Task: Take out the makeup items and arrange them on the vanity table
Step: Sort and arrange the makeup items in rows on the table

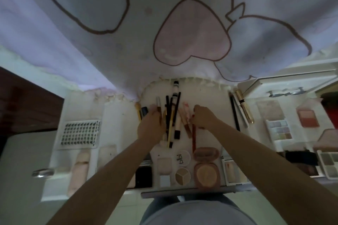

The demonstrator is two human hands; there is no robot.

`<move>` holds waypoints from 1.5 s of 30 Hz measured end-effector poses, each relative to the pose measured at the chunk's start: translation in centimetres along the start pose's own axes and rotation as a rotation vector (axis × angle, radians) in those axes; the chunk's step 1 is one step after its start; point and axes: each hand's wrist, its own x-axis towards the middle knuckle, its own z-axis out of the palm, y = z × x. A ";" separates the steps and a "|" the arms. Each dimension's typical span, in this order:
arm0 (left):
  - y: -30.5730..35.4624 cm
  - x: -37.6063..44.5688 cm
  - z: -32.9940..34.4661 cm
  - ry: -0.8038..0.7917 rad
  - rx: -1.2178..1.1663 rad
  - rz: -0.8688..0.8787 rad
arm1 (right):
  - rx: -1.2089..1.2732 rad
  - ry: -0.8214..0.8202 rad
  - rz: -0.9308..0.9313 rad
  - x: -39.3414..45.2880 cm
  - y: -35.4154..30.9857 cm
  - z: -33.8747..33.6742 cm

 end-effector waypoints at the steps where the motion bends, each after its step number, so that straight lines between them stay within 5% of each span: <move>1: -0.6 -0.5 -0.2 -0.010 0.013 0.006 | 0.039 0.015 0.046 0.1 -0.5 0.2; 12: -2.3 -2.4 -1.7 -0.119 0.048 0.095 | 0.179 0.125 0.155 -1.4 -0.7 0.3; 19: -2.6 -3.2 -2.1 -0.084 0.127 0.175 | -0.075 -0.116 0.201 -2.9 -2.4 2.3; 28: -4.0 -3.1 -2.9 -0.152 0.141 0.158 | 0.016 -0.015 0.229 -2.7 -2.3 3.5; 36: -2.4 -1.9 -4.5 -0.074 -0.120 0.153 | 0.016 0.270 -0.299 -4.5 -3.6 1.5; 39: -1.7 -1.7 -5.6 -0.047 -0.251 0.206 | -0.215 0.181 -0.417 -5.9 -4.1 -0.6; 45: -0.2 -2.6 -8.3 -0.097 -0.092 0.598 | -0.367 0.036 -0.534 -9.7 -6.3 -4.3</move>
